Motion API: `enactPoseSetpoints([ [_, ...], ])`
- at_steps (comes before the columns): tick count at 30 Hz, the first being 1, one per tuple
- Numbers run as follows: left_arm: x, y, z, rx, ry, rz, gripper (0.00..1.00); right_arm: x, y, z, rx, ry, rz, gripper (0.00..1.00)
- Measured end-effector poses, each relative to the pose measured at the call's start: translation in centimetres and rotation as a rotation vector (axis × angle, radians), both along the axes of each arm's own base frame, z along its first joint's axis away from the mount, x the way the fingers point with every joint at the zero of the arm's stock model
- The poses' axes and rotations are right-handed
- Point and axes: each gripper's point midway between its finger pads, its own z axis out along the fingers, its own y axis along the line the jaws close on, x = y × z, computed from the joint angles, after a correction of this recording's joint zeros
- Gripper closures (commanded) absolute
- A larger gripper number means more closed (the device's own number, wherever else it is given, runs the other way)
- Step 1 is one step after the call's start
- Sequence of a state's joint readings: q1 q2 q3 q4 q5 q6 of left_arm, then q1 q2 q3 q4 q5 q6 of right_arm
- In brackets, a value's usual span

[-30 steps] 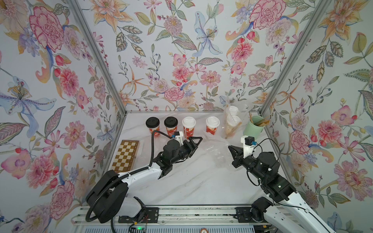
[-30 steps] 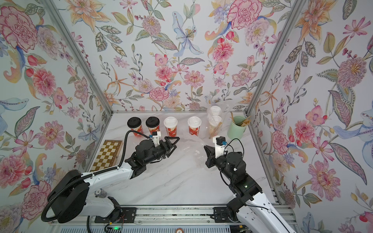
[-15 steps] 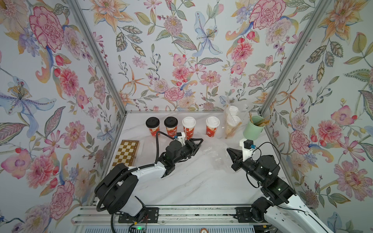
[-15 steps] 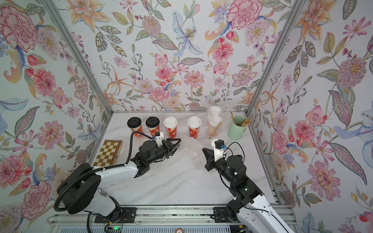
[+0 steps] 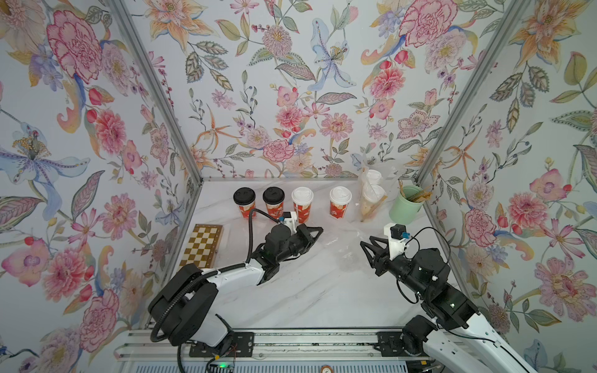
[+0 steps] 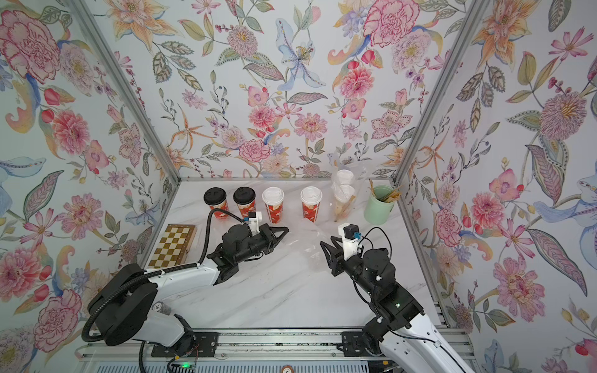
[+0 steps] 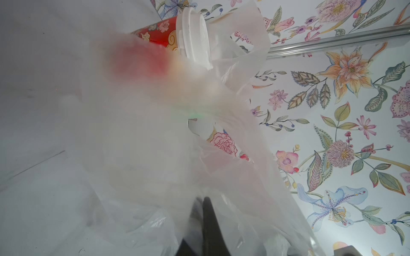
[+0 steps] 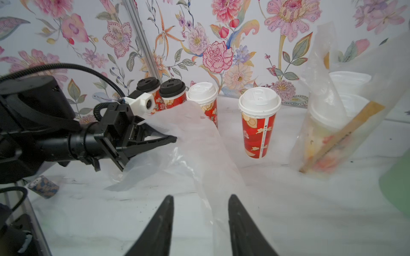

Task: Pack milk tea into plastic carrier bags
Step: Adjust the plastic carrier bag at the center of the board.

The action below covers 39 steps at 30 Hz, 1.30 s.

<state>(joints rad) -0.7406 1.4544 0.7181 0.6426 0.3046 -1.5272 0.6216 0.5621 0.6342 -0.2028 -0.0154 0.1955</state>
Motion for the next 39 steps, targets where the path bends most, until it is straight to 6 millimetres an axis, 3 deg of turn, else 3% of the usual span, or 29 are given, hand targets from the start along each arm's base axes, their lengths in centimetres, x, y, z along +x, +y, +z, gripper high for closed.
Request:
enactPoseSetpoints([
  [10,0.5,0.6,7.4,0.321,-0.252,-0.046,1.0,0.1,0.0,5.3,0.019,0.116,-0.026,0.26],
  [13,0.2,1.1,7.9,0.422,-0.293,-0.074,1.0,0.1,0.2,6.1,0.025,0.152,-0.026,0.24],
  [17,-0.6,1.9,7.1,0.533,-0.303,-0.121,1.0,0.5,0.9,6.3,0.023,0.224,-0.011,0.22],
  [21,-1.5,2.3,5.8,0.611,-0.294,-0.171,1.0,1.3,2.1,5.0,0.018,0.34,0.013,0.2],
  [29,-3.0,2.3,5.7,0.636,-0.301,-0.217,1.0,2.1,5.2,-0.7,-0.001,0.625,0.086,0.21],
  [35,-3.9,1.6,5.8,0.628,-0.312,-0.242,1.0,2.3,7.2,-3.4,0.007,0.766,0.132,0.29],
  [39,-4.3,1.3,6.0,0.622,-0.318,-0.254,1.0,2.5,7.6,-4.7,0.021,0.8,0.132,0.4],
])
